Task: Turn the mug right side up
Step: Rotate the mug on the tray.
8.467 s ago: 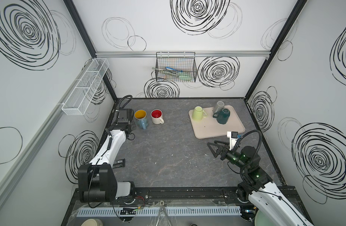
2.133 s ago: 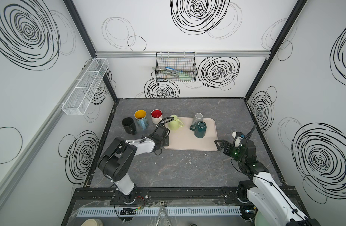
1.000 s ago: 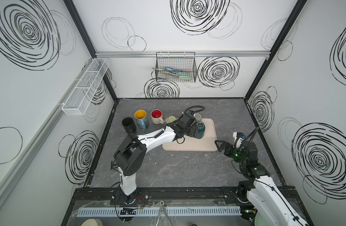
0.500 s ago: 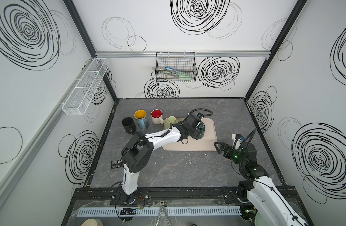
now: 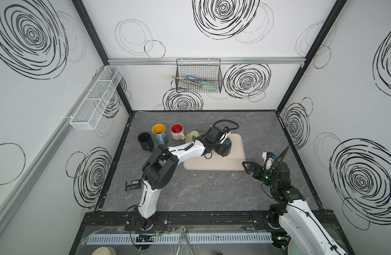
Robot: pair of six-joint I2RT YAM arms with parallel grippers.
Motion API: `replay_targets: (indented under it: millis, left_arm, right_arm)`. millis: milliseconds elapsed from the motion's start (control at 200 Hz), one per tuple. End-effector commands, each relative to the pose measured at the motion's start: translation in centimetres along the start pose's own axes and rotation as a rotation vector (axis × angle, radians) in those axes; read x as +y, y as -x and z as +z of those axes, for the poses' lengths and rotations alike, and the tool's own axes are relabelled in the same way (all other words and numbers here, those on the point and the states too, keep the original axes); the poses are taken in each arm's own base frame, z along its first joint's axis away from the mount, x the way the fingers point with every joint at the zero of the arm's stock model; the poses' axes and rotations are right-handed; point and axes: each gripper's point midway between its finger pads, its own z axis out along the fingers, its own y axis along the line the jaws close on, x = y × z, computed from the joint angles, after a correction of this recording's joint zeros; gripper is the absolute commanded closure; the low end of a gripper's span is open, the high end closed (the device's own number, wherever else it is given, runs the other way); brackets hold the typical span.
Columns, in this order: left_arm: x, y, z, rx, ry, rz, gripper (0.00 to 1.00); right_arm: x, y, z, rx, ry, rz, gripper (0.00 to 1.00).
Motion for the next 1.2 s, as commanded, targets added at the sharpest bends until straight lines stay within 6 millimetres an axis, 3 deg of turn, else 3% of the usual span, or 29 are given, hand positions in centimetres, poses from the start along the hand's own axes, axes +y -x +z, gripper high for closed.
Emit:
replay_targets:
  millis: [0,565,871,1196]
  left_arm:
    - [-0.4,0.8,0.9,-0.021,-0.04,0.001,0.05]
    - [-3.5,-1.8,-0.8,0.048,-0.078,-0.028,0.05]
    - [-6.9,-2.0,-2.3,0.089,-0.096,0.004,0.05]
    - [-4.8,-1.4,-1.0,0.125,0.019,0.031,0.04]
  right_arm:
    - [-0.1,0.5,-0.3,-0.018,-0.017,0.008,0.0]
    - [0.2,0.8,-0.5,-0.04,-0.001,0.009,0.0]
    - [0.3,0.5,-0.5,-0.036,0.014,0.01,0.0]
    - [0.5,0.4,-0.6,-0.035,0.023,0.004,0.0]
